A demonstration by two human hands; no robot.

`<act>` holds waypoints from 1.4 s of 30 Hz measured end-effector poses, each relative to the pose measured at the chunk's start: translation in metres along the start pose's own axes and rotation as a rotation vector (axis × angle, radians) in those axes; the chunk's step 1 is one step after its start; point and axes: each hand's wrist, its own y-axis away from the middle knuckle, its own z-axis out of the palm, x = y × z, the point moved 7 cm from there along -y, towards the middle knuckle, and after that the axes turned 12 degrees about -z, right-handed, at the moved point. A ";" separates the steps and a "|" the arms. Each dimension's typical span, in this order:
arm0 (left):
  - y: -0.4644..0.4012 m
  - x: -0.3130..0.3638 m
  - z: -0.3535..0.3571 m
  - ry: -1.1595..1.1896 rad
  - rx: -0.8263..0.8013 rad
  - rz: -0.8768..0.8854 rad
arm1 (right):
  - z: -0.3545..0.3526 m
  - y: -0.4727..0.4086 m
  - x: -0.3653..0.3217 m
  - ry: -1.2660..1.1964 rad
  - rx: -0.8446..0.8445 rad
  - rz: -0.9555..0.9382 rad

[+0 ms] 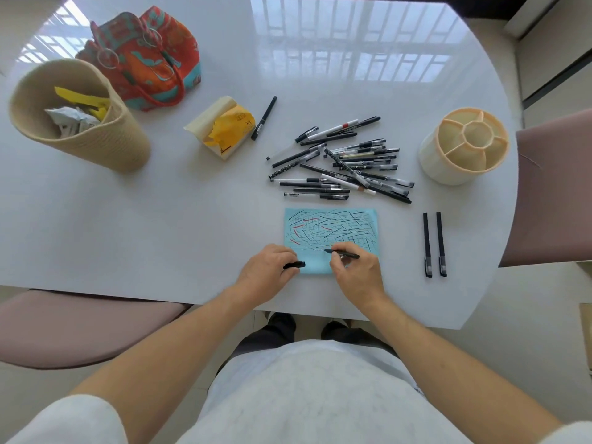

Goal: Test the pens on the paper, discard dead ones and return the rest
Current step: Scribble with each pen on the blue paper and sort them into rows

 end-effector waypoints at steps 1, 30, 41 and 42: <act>0.000 0.000 0.000 0.003 -0.003 -0.002 | -0.007 0.000 0.003 0.003 0.028 0.023; -0.014 0.080 0.008 0.194 -0.066 0.031 | -0.034 0.011 0.007 -0.523 -0.010 0.351; -0.021 0.022 0.000 0.083 -0.017 -0.118 | -0.141 -0.037 0.088 0.431 -0.189 0.401; -0.020 0.018 0.001 0.068 -0.026 -0.131 | -0.141 -0.037 0.090 0.465 -0.204 0.384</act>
